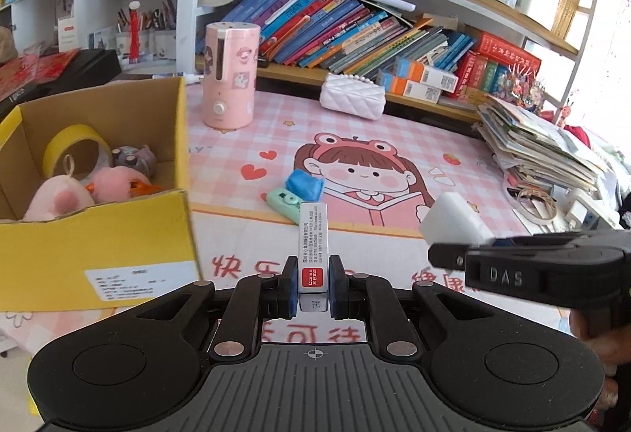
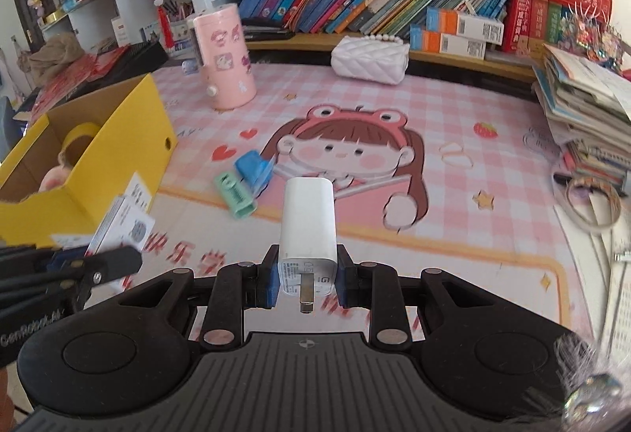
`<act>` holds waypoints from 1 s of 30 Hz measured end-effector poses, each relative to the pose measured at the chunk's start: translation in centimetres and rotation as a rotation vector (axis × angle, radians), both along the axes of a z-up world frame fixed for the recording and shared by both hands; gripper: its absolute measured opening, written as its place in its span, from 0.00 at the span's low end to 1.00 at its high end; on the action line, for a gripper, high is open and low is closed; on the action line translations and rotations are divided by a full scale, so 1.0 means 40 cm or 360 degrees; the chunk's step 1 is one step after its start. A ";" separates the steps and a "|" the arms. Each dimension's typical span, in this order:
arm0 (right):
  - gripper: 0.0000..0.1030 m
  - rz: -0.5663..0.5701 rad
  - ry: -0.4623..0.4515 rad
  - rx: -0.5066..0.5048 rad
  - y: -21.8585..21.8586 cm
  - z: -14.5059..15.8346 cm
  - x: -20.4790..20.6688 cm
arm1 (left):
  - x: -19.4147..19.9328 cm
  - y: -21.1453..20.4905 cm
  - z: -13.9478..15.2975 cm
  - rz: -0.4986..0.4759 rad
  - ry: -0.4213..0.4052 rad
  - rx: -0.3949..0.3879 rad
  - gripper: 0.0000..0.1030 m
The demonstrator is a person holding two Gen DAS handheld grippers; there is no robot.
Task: Organize objects
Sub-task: 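Carry the small box and charger in both tools over the yellow box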
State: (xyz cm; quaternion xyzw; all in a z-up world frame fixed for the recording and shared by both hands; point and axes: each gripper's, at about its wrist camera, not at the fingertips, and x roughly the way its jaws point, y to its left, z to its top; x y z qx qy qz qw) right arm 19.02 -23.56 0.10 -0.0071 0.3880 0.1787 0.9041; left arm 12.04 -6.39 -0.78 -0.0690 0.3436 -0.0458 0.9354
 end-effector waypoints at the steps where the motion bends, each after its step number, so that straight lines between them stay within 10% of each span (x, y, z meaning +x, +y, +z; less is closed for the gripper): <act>1: 0.24 0.0003 0.0002 -0.0003 0.011 0.001 -0.012 | -0.008 0.010 0.002 -0.0002 -0.0004 -0.0001 0.12; 30: 0.24 0.0134 -0.0023 0.0055 0.313 0.026 -0.386 | -0.360 0.334 0.042 0.0220 -0.0048 0.0008 0.12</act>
